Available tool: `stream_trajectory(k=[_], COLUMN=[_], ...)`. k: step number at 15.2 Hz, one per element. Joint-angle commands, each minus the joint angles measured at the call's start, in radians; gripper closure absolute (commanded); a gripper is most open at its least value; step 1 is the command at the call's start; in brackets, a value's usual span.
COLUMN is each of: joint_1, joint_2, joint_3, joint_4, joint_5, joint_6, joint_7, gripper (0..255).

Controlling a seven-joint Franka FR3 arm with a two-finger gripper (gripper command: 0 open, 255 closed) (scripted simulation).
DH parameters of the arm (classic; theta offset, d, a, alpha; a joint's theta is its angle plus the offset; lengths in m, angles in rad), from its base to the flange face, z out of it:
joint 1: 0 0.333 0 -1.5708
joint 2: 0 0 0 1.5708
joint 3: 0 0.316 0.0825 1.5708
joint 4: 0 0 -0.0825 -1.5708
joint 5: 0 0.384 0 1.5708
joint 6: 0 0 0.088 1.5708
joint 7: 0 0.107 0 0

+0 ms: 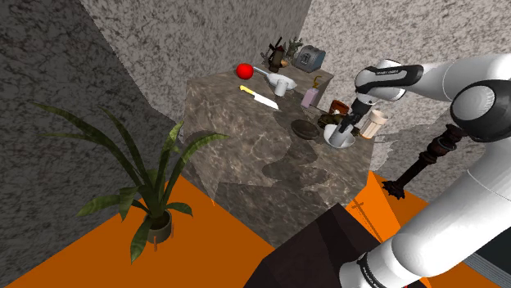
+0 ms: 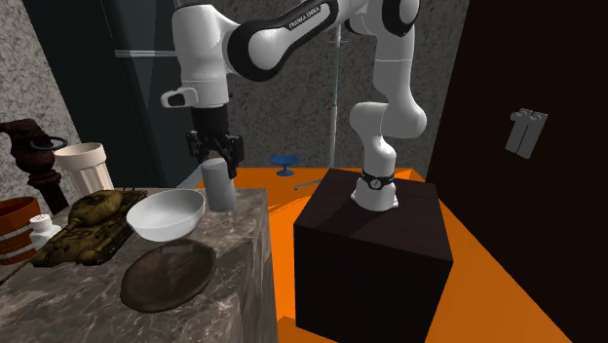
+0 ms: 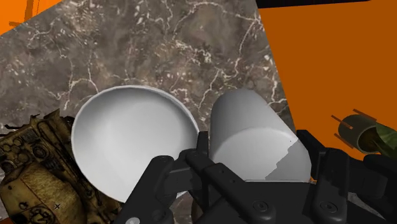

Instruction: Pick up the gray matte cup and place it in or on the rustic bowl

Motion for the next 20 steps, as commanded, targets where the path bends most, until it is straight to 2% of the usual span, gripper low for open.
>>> stream_trajectory(k=[1,8,15,20], joint_1=[0.001,0.003,0.004,-0.034], joint_2=[-0.015,-0.038,0.205,0.420], joint_3=[-0.001,-0.001,0.035,0.066], joint_4=[0.013,0.076,0.418,0.763], joint_5=[-0.009,-0.021,0.083,0.154], joint_6=[-0.026,-0.108,-0.232,-0.371], joint_7=[0.005,0.015,0.047,0.083], gripper=[255,255,255,255])
